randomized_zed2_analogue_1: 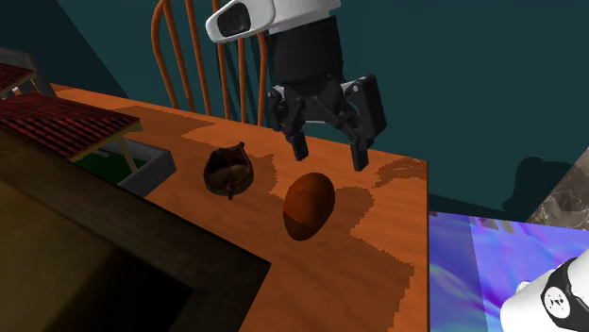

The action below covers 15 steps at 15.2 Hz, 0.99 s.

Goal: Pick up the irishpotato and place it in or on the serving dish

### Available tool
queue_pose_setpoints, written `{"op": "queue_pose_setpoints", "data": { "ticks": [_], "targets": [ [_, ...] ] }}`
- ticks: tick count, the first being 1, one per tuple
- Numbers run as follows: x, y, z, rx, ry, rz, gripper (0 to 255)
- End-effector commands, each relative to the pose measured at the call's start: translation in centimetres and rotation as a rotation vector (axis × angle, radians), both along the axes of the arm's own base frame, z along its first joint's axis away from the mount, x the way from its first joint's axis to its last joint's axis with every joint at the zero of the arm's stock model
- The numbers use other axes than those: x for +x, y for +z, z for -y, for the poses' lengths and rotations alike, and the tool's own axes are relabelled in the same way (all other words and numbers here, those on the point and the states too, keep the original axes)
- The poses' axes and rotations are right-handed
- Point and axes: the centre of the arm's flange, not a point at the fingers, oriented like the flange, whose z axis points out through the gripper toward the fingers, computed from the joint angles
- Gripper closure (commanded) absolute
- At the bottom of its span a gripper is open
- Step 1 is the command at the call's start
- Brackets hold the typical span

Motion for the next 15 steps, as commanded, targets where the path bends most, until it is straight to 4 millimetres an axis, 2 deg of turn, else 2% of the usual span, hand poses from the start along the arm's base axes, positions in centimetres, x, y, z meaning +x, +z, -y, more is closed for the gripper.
{"op": "queue_pose_setpoints", "data": {
  "ticks": [1, 4, 11, 15],
  "targets": [
    [2.1, -2.1, -0.3, 0.038, 0.131, 0.007, 0],
    [4.6, -4.4, -0.9, 0.083, 0.279, 0.013, 0],
    [3.5, -7.9, -1.3, 0.083, 0.279, 0.013, 0],
    [3.4, -8.2, -1.4, 0.083, 0.279, 0.013, 0]
  ]
}}
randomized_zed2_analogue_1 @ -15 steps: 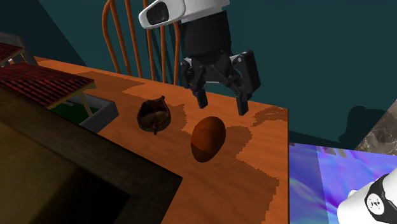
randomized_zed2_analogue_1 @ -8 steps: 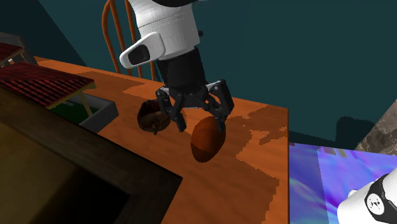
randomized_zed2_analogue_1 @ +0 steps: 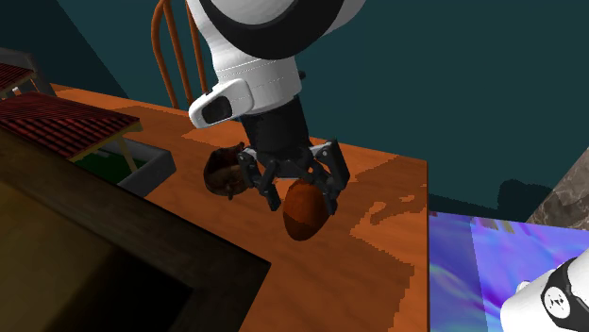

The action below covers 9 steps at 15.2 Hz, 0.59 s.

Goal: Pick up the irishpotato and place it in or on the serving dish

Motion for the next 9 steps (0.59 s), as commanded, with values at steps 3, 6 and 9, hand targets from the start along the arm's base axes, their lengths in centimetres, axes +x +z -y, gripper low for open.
{"op": "queue_pose_setpoints", "data": {
  "ticks": [3, 6, 9],
  "targets": [
    [-0.02, -0.05, -0.01, 0.0, 0.0, 0.0, 0],
    [-0.02, -0.05, -0.01, 0.0, 0.0, 0.0, 255],
    [-0.02, -0.06, -0.01, 0.0, 0.0, 0.0, 255]
  ]
}}
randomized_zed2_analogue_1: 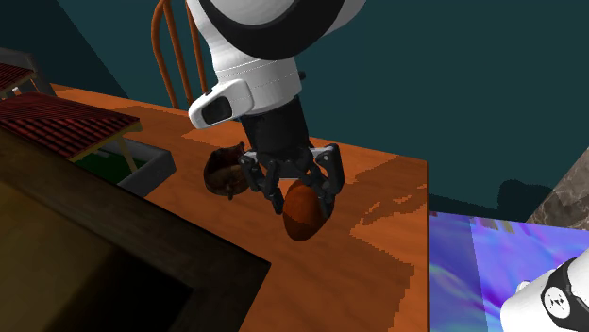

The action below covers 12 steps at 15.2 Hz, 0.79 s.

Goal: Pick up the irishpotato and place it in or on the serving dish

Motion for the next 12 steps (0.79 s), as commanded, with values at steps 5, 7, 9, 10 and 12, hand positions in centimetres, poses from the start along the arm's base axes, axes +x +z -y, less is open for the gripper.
{"op": "queue_pose_setpoints", "data": {
  "ticks": [5, 7, 9, 10, 12],
  "targets": [
    [0.0, 0.0, 0.0, 0.0, 0.0, -0.001, 255],
    [0.0, 1.0, 0.0, 0.0, 0.0, -0.001, 255],
    [0.0, 2.1, 0.0, 0.0, 0.0, -0.001, 255],
    [0.0, 2.6, 0.0, 0.0, 0.0, -0.001, 255],
    [0.0, 3.7, 0.0, 0.0, 0.0, -0.001, 255]
  ]
}}
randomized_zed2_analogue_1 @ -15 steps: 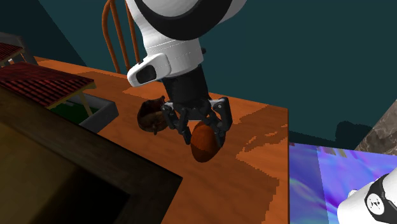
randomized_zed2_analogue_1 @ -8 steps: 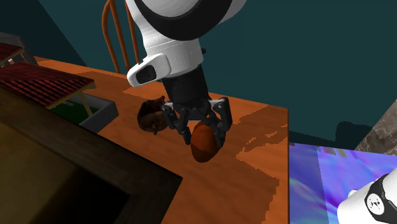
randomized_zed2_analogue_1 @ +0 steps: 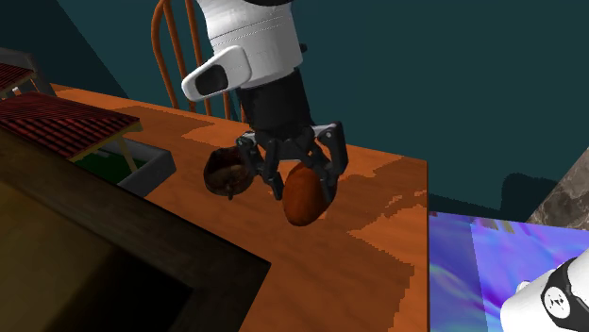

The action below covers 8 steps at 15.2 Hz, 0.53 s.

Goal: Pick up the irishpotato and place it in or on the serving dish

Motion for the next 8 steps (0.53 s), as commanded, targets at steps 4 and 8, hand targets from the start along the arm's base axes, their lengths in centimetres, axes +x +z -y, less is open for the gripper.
{"op": "queue_pose_setpoints", "data": {
  "ticks": [4, 8],
  "targets": [
    [0.0, 2.7, 0.0, 0.0, 0.0, -0.001, 255],
    [0.0, 4.8, 0.0, 0.0, 0.0, -0.001, 255]
  ]
}}
